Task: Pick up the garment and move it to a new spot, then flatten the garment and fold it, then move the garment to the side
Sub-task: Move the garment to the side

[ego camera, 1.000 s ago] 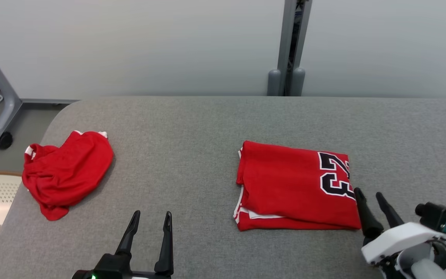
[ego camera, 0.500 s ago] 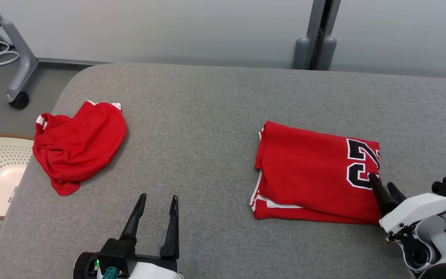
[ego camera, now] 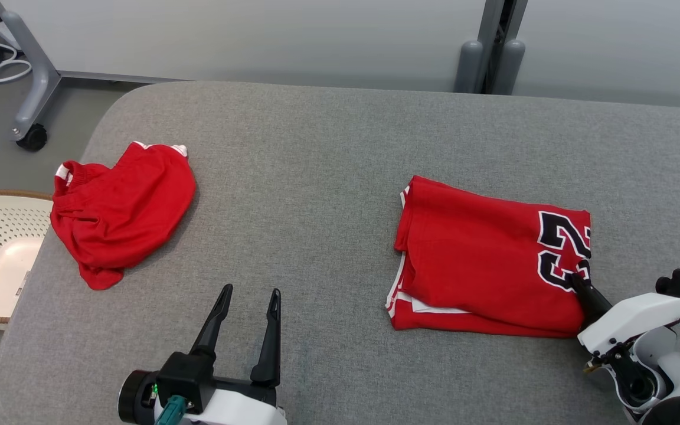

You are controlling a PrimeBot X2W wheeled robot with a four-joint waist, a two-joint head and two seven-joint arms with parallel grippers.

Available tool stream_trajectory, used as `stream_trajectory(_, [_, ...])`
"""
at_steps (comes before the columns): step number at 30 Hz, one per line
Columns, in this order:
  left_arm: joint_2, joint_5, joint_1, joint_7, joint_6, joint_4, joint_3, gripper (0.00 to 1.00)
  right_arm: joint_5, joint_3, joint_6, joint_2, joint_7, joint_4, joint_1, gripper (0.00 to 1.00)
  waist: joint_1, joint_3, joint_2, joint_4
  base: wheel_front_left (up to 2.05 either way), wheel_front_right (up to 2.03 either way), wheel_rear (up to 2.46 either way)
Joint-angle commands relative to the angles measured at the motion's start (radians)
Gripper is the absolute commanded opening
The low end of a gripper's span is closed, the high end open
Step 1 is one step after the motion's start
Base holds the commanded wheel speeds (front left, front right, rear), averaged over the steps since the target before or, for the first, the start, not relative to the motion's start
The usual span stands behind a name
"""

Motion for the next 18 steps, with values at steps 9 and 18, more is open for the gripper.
stream_trajectory(9, [0.003,-0.001,-0.022,-0.004,-0.014,-0.043,0.001,1.0,-0.028,0.098,0.0,-0.076,-0.132,-0.025,-0.047,0.0,0.0,0.021,0.0,-0.056,0.0,0.0,0.0])
stream_trajectory(18, [0.004,0.031,-0.053,-0.004,-0.032,-0.072,0.011,1.0,-0.109,0.173,0.0,-0.077,-0.192,-0.062,-0.135,0.0,0.0,0.069,0.0,-0.202,0.0,0.0,0.0])
